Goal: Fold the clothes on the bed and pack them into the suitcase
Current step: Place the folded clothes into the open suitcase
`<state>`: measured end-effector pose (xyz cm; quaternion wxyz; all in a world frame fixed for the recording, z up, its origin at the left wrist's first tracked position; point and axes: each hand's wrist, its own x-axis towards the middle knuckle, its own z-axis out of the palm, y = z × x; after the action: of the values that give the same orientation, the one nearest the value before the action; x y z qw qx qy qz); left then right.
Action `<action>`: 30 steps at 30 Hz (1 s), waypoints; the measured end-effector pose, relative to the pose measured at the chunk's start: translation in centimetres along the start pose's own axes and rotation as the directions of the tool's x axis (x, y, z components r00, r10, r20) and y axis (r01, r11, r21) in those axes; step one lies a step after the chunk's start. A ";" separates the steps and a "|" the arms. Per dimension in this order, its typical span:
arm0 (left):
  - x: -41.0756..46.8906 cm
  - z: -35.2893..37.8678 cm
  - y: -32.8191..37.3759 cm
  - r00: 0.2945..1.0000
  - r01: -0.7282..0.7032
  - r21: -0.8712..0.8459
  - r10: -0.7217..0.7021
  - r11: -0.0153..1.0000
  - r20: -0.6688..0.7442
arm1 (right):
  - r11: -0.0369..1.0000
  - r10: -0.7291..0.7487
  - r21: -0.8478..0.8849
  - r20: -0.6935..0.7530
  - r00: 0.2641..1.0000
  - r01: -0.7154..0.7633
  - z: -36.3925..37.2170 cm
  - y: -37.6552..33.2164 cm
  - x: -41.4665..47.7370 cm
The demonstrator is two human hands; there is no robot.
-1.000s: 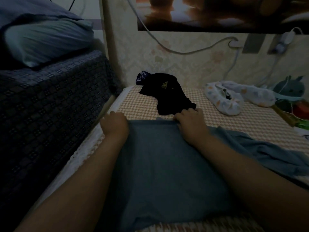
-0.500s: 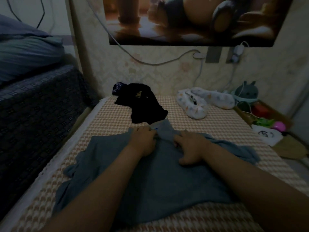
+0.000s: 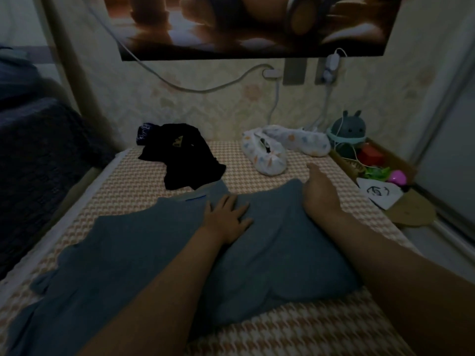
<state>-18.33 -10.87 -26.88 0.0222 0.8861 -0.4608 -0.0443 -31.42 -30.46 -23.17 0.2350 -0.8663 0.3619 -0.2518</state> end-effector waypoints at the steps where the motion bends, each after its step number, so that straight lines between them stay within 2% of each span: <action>1: 0.4 0.3 0.0 0.999 0.031 -0.006 -0.031 0.999 0.022 | 0.996 0.009 -0.090 0.066 0.998 -0.003 0.4 0.9 0.1; 2: 0.7 0.5 0.0 0.999 0.049 -0.027 -0.050 0.998 -0.010 | 0.988 0.014 -0.153 0.112 0.994 0.003 0.8 1.8 0.1; 5: 1.3 0.8 -0.5 0.960 0.125 -0.069 -0.138 0.990 -0.244 | 0.979 0.006 -0.203 0.142 0.990 0.023 1.2 2.8 -0.5; 7: 1.7 0.7 -1.6 0.918 0.212 -0.017 -0.205 0.977 -0.339 | 0.976 0.025 -0.219 0.163 0.986 0.012 1.4 2.8 -0.8; 11: 2.0 -0.3 -4.3 0.920 0.243 0.094 -0.199 0.965 -0.338 | 0.970 0.057 -0.242 0.229 0.972 0.000 1.7 2.4 -1.0; 14: 2.5 -1.0 -6.0 0.943 0.212 0.035 -0.195 0.977 -0.269 | 0.984 -0.104 -0.119 0.211 0.972 0.131 1.8 2.1 -0.9; 15: 2.8 -1.2 -6.4 0.931 0.190 0.022 -0.173 0.982 -0.323 | 0.979 -0.164 -0.092 0.158 0.974 0.180 1.8 2.1 -0.8; 17: 3.2 -2.0 -6.8 0.854 0.185 0.068 -0.127 0.980 -0.504 | 0.965 -0.235 -0.105 0.071 0.969 0.241 1.9 2.0 -0.6; 19: 3.2 -2.4 -7.2 0.804 0.224 0.082 -0.137 0.971 -0.579 | 0.946 -0.241 -0.201 0.084 0.967 0.254 2.3 1.7 -0.4; 20: 3.1 -2.1 -7.5 0.808 0.224 0.079 -0.140 0.971 -0.572 | 0.914 -0.237 -0.310 0.113 0.965 0.260 2.7 1.7 -0.3; 22: 2.9 -0.9 -8.0 0.854 0.214 0.068 -0.153 0.974 -0.498 | 0.771 -0.211 -0.579 0.161 0.964 0.266 3.3 1.2 -0.3; 24: 2.2 -0.3 -8.7 0.885 0.209 0.029 -0.177 0.977 -0.431 | 0.687 -0.214 -0.680 0.148 0.965 0.257 3.3 -0.2 -0.4; 27: 0.1 -1.3 -10.8 0.917 0.214 -0.039 -0.215 0.976 -0.337 | 0.697 -0.343 -0.613 0.171 0.924 0.372 3.6 -3.9 -1.0; 30: -2.7 -1.9 -14.7 0.916 0.358 -0.021 -0.355 0.933 -0.187 | 0.758 -0.446 -0.351 0.336 0.830 0.550 5.5 -8.5 -2.9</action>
<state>-7.67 -0.19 -26.06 0.0509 0.9556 -0.2877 0.0395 -25.56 -21.78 -23.11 0.0011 -0.9843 0.1335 -0.1159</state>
